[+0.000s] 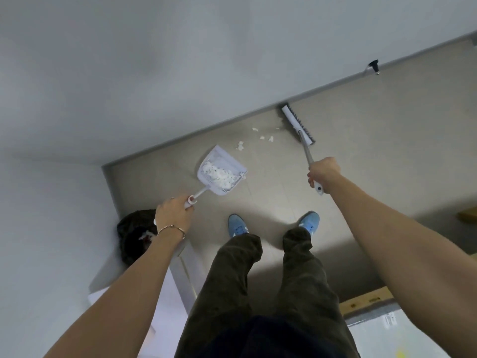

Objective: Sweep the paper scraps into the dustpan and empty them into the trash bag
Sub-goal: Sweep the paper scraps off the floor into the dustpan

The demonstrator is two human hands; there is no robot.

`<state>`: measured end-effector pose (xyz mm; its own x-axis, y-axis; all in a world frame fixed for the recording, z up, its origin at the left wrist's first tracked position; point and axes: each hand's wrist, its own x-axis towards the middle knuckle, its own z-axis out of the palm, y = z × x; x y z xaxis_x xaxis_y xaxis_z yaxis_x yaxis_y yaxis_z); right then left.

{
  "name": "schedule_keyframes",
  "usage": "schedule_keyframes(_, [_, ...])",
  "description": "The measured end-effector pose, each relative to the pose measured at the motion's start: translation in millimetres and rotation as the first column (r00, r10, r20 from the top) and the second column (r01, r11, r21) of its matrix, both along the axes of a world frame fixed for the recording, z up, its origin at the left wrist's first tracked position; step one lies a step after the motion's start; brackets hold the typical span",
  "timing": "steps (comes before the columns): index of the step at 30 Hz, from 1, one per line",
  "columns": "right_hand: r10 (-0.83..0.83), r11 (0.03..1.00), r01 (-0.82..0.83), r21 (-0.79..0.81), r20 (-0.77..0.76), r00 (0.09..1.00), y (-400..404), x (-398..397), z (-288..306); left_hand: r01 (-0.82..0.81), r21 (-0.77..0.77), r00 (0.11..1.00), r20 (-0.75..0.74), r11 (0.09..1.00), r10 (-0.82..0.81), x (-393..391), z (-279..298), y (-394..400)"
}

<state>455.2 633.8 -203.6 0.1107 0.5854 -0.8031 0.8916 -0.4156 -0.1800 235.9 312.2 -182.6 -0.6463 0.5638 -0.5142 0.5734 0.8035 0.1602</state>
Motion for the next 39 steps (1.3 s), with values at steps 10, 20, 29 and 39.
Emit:
schedule_keyframes(10, [0.123, 0.992, -0.123, -0.031, 0.002, 0.992, -67, -22, 16, -0.01, -0.038, 1.0, 0.012, 0.999, 0.011, -9, -8, 27])
schedule_keyframes(20, [0.257, 0.964, -0.261, -0.049, -0.086, 0.963, -115, 8, 48, -0.014, -0.134, 1.0, -0.007, 0.991, 0.013, -8, -7, 39])
schedule_keyframes(29, [0.199, 0.978, -0.195, 0.08, -0.051, 0.979, -106, 29, 56, -0.02, -0.162, 0.992, 0.123, 0.987, 0.04, -18, 8, 27])
schedule_keyframes(39, [0.354, 0.933, -0.353, -0.069, 0.01, 0.935, -105, -25, 52, -0.049, -0.183, 0.993, 0.096, 0.982, 0.067, -14, 8, 27])
